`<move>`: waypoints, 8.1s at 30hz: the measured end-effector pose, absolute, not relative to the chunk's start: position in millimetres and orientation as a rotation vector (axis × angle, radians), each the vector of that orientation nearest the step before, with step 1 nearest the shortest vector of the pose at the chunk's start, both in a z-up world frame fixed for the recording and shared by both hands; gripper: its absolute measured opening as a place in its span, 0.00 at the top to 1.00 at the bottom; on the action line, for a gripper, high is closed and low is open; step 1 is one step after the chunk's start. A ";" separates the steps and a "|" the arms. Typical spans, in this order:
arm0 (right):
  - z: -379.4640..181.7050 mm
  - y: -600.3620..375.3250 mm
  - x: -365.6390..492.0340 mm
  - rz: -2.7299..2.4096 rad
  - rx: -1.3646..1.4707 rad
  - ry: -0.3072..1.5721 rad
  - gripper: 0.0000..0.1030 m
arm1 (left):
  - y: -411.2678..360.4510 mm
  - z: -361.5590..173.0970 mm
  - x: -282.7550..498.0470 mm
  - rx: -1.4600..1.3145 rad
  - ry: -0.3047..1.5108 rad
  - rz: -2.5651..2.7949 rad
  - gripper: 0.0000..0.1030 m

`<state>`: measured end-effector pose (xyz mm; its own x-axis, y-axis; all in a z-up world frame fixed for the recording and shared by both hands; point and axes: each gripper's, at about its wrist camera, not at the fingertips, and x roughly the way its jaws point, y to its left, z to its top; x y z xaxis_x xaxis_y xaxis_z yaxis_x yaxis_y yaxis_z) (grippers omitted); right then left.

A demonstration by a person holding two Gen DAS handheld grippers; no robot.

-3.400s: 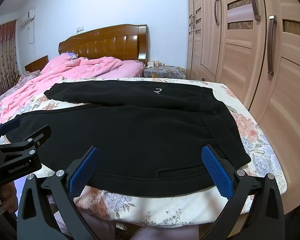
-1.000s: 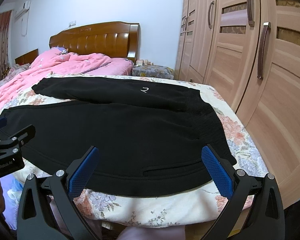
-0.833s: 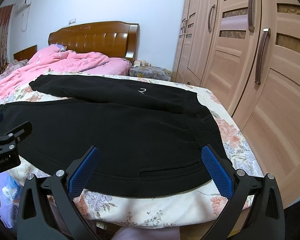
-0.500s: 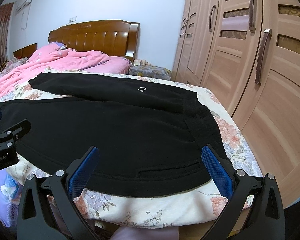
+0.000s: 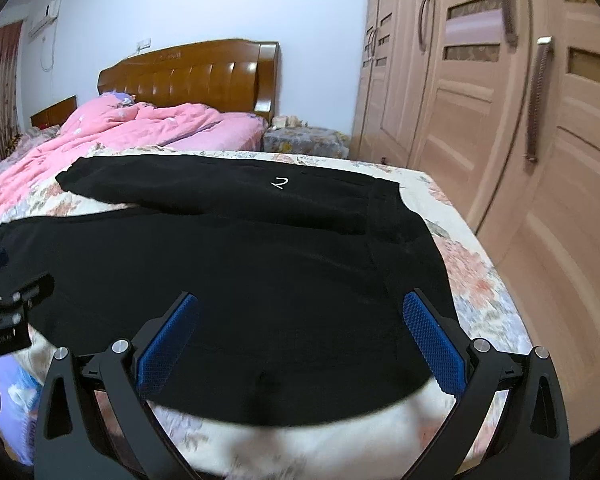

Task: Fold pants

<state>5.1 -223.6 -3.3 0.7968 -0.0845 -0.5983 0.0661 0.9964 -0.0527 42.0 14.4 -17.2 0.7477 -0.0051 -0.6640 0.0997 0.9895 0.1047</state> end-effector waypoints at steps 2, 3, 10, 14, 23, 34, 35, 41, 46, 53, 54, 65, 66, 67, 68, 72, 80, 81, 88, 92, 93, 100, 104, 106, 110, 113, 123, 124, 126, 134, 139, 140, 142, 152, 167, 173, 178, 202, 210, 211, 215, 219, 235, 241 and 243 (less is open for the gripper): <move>4.3 -235.8 31.4 -0.040 -0.017 0.670 0.04 | 14.3 -12.8 58.1 0.176 0.733 -0.051 0.01; 7.2 -240.8 45.2 -0.016 -0.014 0.687 0.04 | 14.0 -8.0 70.4 0.209 0.720 -0.041 0.01; 10.2 -308.1 189.7 0.145 0.035 0.816 0.04 | 37.0 16.3 198.7 0.190 0.854 -0.159 0.01; -11.8 -338.2 268.9 0.239 0.041 0.896 0.04 | 37.5 17.1 271.5 0.231 0.859 -0.275 0.01; -62.6 -375.9 386.4 0.337 -0.069 1.035 0.11 | 17.3 -25.2 421.6 0.367 1.023 -0.607 0.02; -69.8 -371.3 386.9 0.516 -0.180 1.080 0.58 | -7.2 -45.3 505.1 0.406 1.034 -0.929 0.04; -67.4 -369.0 382.3 0.515 -0.205 1.060 0.66 | -9.5 -46.4 508.6 0.402 1.039 -0.955 0.07; -19.6 -345.7 338.0 0.431 -0.365 0.845 0.92 | -25.7 -50.4 524.0 0.438 1.027 -1.049 0.08; 23.7 -329.3 288.9 0.358 -0.394 0.686 0.92 | -20.3 -53.9 536.5 0.446 1.087 -1.131 0.08; 43.8 -319.9 256.3 0.313 -0.387 0.609 0.92 | -1.8 -65.2 543.8 0.414 1.181 -1.178 0.22; 43.4 -320.3 254.4 0.310 -0.383 0.609 0.92 | 3.8 -63.6 542.7 0.405 1.160 -1.159 0.35; 52.8 -309.8 219.1 0.247 -0.351 0.595 0.92 | 47.0 31.0 426.2 0.548 0.777 -0.908 0.90; 56.4 -308.1 210.2 0.246 -0.352 0.585 0.92 | 48.1 44.3 403.3 0.579 0.727 -0.868 0.90; 61.2 -306.5 198.9 0.244 -0.353 0.570 0.92 | 49.3 54.1 383.9 0.602 0.693 -0.839 0.90; 65.0 -306.2 188.8 0.244 -0.350 0.558 0.92 | 48.9 61.9 364.3 0.627 0.661 -0.812 0.90; 74.7 -307.7 142.5 0.249 -0.339 0.520 0.92 | 55.3 84.8 267.3 0.704 0.535 -0.722 0.90; 39.4 -299.0 51.8 0.273 -0.312 0.531 0.92 | 63.4 49.1 125.9 0.730 0.487 -0.626 0.90; 33.9 -299.2 43.8 0.274 -0.312 0.538 0.92 | 62.4 36.2 108.3 0.740 0.497 -0.615 0.90; -32.3 -290.3 -2.9 0.265 -0.303 0.628 0.92 | 61.9 -40.9 50.7 0.803 0.563 -0.546 0.90; -51.8 -293.6 -15.0 0.245 -0.245 0.645 0.92 | 59.8 -56.0 43.3 0.808 0.542 -0.504 0.90; -51.4 -292.5 -17.8 0.240 -0.237 0.641 0.92 | 62.5 -51.2 43.6 0.805 0.522 -0.493 0.90; -79.1 -302.0 -30.0 0.218 -0.183 0.689 0.92 | 58.8 -47.2 15.3 0.851 0.468 -0.505 0.90; -83.1 -298.4 -32.4 0.206 -0.176 0.689 0.92 | 54.4 -66.4 8.3 0.930 0.489 -0.497 0.90; -71.2 -298.4 -36.9 0.204 -0.188 0.661 0.92 | 57.6 -60.0 6.1 0.918 0.491 -0.508 0.90; -79.5 -299.8 -36.1 0.204 -0.197 0.687 0.92 | 60.4 -66.0 5.0 0.909 0.535 -0.530 0.91; -88.4 -297.2 -34.7 0.192 -0.194 0.698 0.92 | 57.9 -84.0 5.1 0.937 0.558 -0.535 0.91; -85.4 -298.5 -33.9 0.192 -0.152 0.707 0.91 | 57.6 -87.0 12.1 0.963 0.558 -0.569 0.69; -85.1 -299.7 -33.7 0.192 -0.141 0.708 0.90 | 56.5 -88.9 13.1 0.984 0.556 -0.581 0.64; -84.4 -300.0 -33.8 0.192 -0.136 0.711 0.90 | 51.7 -94.1 14.9 1.050 0.545 -0.605 0.58; -81.7 -297.0 -39.5 0.176 -0.147 0.671 0.93 | 49.9 -83.0 26.7 1.103 0.507 -0.617 0.93; -65.2 -299.7 -51.0 0.165 -0.139 0.613 0.94 | 56.8 -47.8 11.3 1.036 0.449 -0.576 0.93; -65.2 -300.4 -52.0 0.160 -0.142 0.613 0.94 | 56.4 -46.1 6.8 1.034 0.447 -0.581 0.93; -75.0 -303.0 -49.6 0.161 -0.135 0.648 0.94 | 54.3 -53.7 0.5 1.050 0.464 -0.601 0.93; -81.4 -299.2 -47.4 0.174 -0.127 0.747 0.62 | 51.4 -100.0 9.9 1.050 0.558 -0.621 0.80; -79.1 -281.6 -17.6 0.117 -0.153 0.791 0.27 | 130.3 -26.4 40.1 0.313 0.640 -0.602 0.05; -23.8 -250.9 -7.0 0.151 -0.228 0.666 0.22 | 177.6 11.5 149.0 0.088 0.712 -0.295 0.02; -0.4 -200.3 43.2 0.240 -0.294 0.598 0.20 | 176.7 7.5 281.7 0.034 0.909 -0.099 0.02; -24.7 -104.2 92.1 0.475 -0.203 0.646 0.20 | 277.5 36.9 217.5 -0.106 0.720 0.057 0.93; -20.4 -45.8 85.4 0.586 -0.226 0.631 0.20 | 414.2 3.3 99.7 -0.446 0.673 0.158 0.93; -20.0 -36.8 82.4 0.603 -0.241 0.630 0.20 | 431.8 -16.3 93.0 -0.517 0.679 0.154 0.93; -21.2 -13.7 73.5 0.621 -0.304 0.630 0.20 | 465.6 -76.7 86.6 -0.679 0.707 0.101 0.93; -27.1 -8.1 77.7 0.623 -0.300 0.662 0.20 | 477.2 -97.4 73.5 -0.780 0.639 0.051 0.66; -59.2 150.4 68.9 1.072 -0.452 0.764 0.45 | 482.4 -92.7 82.7 -0.792 0.623 0.107 0.85; -68.1 204.5 67.8 1.117 -0.540 0.762 0.46 | 478.3 -62.3 82.7 -0.754 0.588 0.101 0.89; -76.8 217.3 65.4 1.066 -0.617 0.738 0.48 | 477.3 -56.0 85.2 -0.756 0.585 0.092 0.89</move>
